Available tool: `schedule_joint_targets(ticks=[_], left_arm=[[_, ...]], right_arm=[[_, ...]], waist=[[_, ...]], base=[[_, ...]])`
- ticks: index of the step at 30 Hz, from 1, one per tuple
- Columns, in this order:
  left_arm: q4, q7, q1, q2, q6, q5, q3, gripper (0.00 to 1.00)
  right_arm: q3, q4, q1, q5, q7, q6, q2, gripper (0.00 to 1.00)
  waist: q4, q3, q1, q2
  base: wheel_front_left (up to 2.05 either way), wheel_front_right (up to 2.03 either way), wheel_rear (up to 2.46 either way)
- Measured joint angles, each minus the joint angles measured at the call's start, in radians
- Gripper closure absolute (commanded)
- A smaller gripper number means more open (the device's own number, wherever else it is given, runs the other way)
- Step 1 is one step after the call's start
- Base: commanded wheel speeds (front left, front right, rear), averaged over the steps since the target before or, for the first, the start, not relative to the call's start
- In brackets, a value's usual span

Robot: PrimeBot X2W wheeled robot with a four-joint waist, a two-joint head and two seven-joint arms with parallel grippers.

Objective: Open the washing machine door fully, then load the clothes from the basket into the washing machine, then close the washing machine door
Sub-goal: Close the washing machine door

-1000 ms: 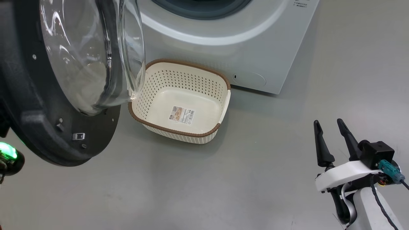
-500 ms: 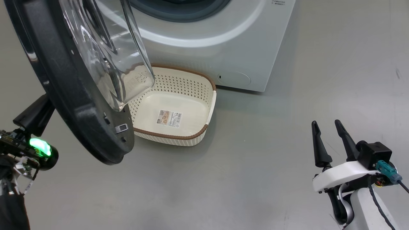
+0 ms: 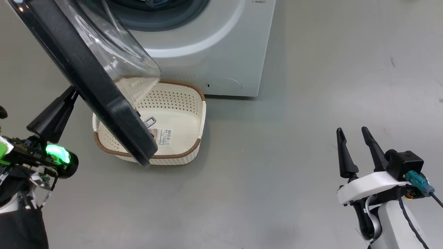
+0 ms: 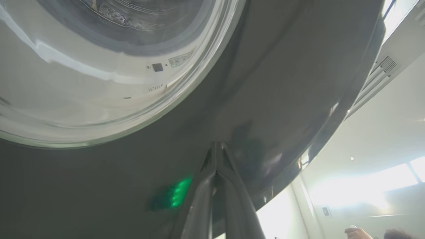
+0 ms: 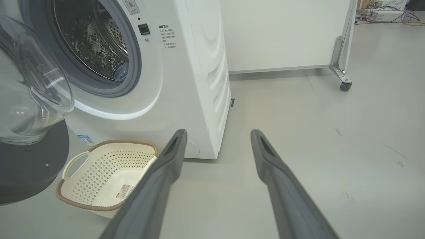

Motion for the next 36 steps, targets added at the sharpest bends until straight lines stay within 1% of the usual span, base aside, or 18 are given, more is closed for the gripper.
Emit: schedule_joint_targets(ticks=[4,5,6,11,15,22,26,30,36], left_arm=[[-0.015,-0.023,-0.001,-0.025,0.0,0.001,0.004,1.0],[-0.015,-0.023,-0.001,-0.025,0.0,0.001,0.004,1.0],[-0.022,-0.027,-0.002,-0.026,0.0,0.012,0.001,1.0],[-0.04,-0.062,-0.008,-0.028,0.0,0.03,0.006,1.0],[-0.04,-0.084,-0.024,-0.029,0.0,0.076,0.006,1.0],[-0.04,-0.137,-0.075,-0.035,0.0,0.089,0.017,1.0],[-0.039,-0.167,-0.109,-0.038,0.0,0.127,0.03,1.0],[-0.032,-0.184,-0.137,-0.04,0.0,0.14,0.027,1.0],[-0.006,-0.194,-0.171,-0.057,0.0,0.146,0.0,1.0]], right_arm=[[-0.007,0.001,0.0,0.005,0.0,0.0,0.001,0.0],[-0.007,0.001,0.0,0.005,0.0,0.0,0.001,0.0],[-0.008,0.0,0.0,0.007,0.0,0.0,0.002,0.0],[-0.008,-0.002,-0.001,0.007,0.0,0.0,0.004,0.0],[-0.013,-0.009,-0.007,0.007,0.0,0.0,0.005,0.0],[-0.021,-0.019,-0.025,0.009,0.0,0.0,0.007,0.0],[-0.025,-0.026,-0.032,0.012,0.0,0.0,0.008,0.0],[-0.039,-0.035,-0.043,0.017,0.0,0.0,0.01,0.0],[-0.071,-0.045,-0.043,0.018,0.0,0.0,0.012,0.0]], waist=[[-0.056,0.001,0.0,0.0],[-0.056,0.001,0.0,0.0],[-0.078,0.003,0.0,0.0],[-0.133,0.013,0.0,0.0],[-0.176,0.024,0.0,0.0],[-0.244,0.056,0.0,0.0],[-0.276,0.08,0.0,0.0],[-0.299,0.106,0.0,0.0],[-0.311,0.135,0.0,0.0]], base=[[0.0,0.0,0.0],[0.0,0.0,0.0],[0.0,0.0,0.0],[0.0,0.0,0.0],[0.0,0.0,0.0],[0.0,0.0,0.0],[0.0,0.0,0.0],[0.0,0.0,0.0],[0.0,0.0,0.0]])
